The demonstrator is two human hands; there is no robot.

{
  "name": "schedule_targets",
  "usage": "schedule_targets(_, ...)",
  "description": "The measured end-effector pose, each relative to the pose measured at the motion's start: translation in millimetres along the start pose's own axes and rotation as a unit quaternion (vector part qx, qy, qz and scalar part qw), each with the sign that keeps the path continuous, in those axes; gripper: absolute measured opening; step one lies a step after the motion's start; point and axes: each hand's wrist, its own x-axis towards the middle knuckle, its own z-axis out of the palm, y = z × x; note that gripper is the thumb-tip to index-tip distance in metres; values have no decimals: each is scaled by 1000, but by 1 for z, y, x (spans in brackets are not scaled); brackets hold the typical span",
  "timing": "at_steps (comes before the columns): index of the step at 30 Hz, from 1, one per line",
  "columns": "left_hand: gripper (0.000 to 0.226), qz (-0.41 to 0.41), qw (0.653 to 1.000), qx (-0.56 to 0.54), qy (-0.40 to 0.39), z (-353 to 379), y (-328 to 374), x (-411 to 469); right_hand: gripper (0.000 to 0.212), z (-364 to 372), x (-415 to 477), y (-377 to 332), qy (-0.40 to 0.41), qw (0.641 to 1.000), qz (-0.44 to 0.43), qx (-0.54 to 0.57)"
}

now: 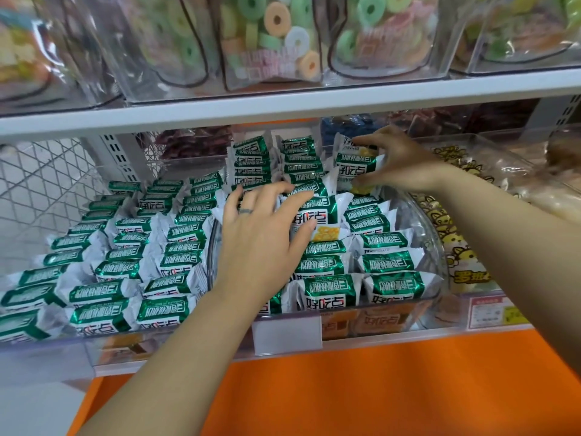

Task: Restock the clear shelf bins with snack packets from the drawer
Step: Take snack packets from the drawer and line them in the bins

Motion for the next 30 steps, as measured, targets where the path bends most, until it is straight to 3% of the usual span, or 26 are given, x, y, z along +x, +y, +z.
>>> schedule_targets(6,42,1,1000,5,2,1,-1,1,46,2,-5,-3,32,998,-34,-43)
schedule_targets(13,44,-2,1000,-2,-2,1,0,1,75,4,5,0,-42,993,38,-106)
schedule_targets(19,43,-1,1000,-2,-6,0,-1,1,61,7,4,-9,-8,997,-1,-81)
schedule_targets(25,43,0,1000,-3,-6,1,-1,2,52,18,6,-14,30,984,-76,-155)
schedule_targets(30,43,-2,1000,-3,-8,0,-1,2,59,14,15,-8,-9,977,-8,-213)
